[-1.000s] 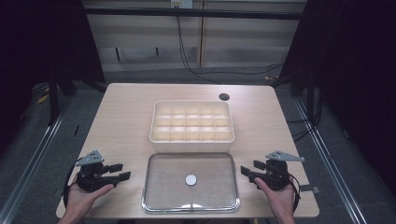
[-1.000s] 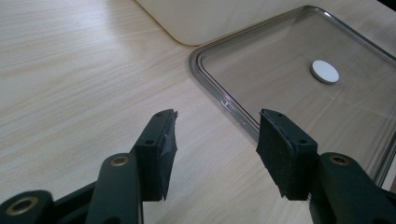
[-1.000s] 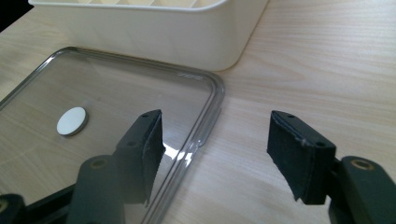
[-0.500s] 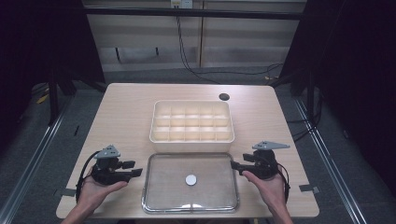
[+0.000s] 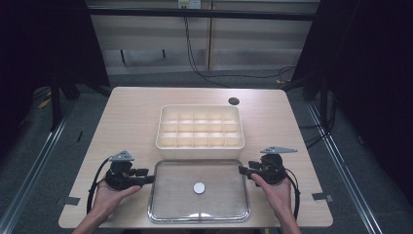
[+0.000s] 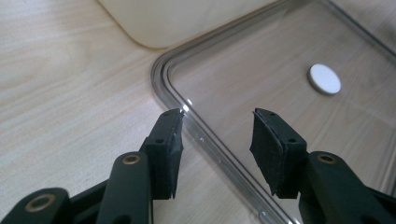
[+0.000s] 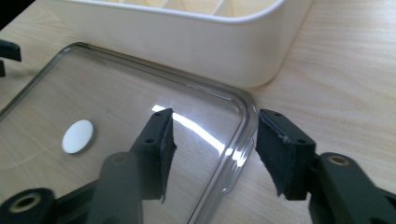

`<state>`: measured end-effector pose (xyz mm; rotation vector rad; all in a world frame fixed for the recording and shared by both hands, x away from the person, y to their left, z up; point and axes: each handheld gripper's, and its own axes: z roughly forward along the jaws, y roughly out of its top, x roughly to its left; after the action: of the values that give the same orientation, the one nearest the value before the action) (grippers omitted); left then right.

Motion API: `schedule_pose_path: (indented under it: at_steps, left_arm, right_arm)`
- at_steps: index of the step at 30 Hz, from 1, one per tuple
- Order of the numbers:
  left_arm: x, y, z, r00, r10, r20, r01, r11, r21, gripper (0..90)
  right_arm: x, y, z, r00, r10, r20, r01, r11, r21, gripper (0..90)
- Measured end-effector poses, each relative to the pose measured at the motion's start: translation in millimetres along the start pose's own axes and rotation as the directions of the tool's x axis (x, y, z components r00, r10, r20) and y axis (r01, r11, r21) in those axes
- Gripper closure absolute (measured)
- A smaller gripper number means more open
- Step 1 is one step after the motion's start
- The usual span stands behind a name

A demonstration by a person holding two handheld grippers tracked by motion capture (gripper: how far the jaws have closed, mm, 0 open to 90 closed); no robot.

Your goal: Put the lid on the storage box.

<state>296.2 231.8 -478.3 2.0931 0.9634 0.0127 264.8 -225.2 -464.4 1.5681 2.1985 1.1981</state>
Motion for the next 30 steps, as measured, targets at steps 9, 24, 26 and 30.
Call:
schedule_pose_path:
  at_steps: [9,24,26,30]
  left_arm:
    - [-1.4,-2.9,7.1,0.9997,0.023,0.007,-0.023,0.9992,0.033,56.8]
    - [-2.3,-8.4,18.3,0.9992,0.021,0.034,-0.023,0.9978,0.062,56.2]
    - [-2.9,-8.0,18.5,0.9989,0.030,0.036,-0.032,0.9971,0.068,57.5]
    - [-3.4,-7.6,18.3,0.9991,0.032,0.029,-0.034,0.9967,0.074,59.3]
  right_arm:
    - [-2.4,-11.2,13.0,0.9991,0.027,0.033,-0.028,0.998,0.057,57.1]
    - [-3.2,-18.4,24.1,0.9989,0.023,0.041,-0.027,0.995,0.097,57.5]
    - [-2.9,-19.0,25.1,0.9989,0.021,0.042,-0.025,0.995,0.096,57.8]
    - [-1.4,-19.5,24.9,0.9984,0.021,0.053,-0.026,0.995,0.097,59.0]
